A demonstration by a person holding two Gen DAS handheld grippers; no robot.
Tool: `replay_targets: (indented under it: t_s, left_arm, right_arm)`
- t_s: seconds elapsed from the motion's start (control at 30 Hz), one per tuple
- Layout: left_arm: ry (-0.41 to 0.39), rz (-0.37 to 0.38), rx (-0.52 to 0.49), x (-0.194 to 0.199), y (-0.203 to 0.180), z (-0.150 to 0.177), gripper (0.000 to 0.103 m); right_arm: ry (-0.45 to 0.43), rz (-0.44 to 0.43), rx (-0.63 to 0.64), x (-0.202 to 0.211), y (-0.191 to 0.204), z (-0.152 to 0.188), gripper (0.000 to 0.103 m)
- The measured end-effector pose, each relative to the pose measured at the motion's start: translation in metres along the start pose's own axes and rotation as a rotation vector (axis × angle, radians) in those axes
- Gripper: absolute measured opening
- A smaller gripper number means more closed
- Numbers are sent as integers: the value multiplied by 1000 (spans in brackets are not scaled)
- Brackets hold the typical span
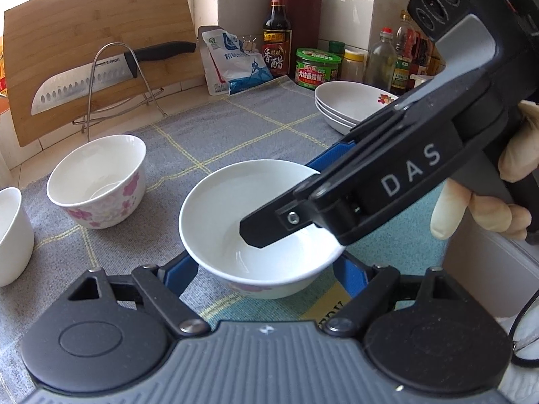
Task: Organize plates and bowls
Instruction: 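Lift the white bowl with the right tool and carry it toward the plate stack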
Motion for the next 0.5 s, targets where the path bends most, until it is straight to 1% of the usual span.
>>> replay_targets:
  t_s: [0.27,0.37,0.4,0.43,0.5]
  left_arm:
    - [6,6,16,-3,0,3,87]
    - [-5,20,10,-1,-2,2,92]
    - [-13,18,9,1,-2,1,95]
    - [-19,20,10,2,-2,0,97]
    - [-24,24,12,5,-2,-1,97]
  right_arm:
    - [7,-1,-2,-2,0,2,83]
    - [6,-2,7,-3,2,2,92]
    - [1,1,14,-2,3,1,98]
    - [-4,3,17,-2,3,0,100]
    - [-11,3,25,0,4,-3,101]
Point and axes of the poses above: each gripper's, at about its wrist camera, not at the fingertips, and x roughly against the way its jaws point, y to its left, z to its underside, the point moved 9 cm from there along -x, roughly the way its jaws point, and after that the axes turned 10 degrees about -y, right-handed, at the moved point
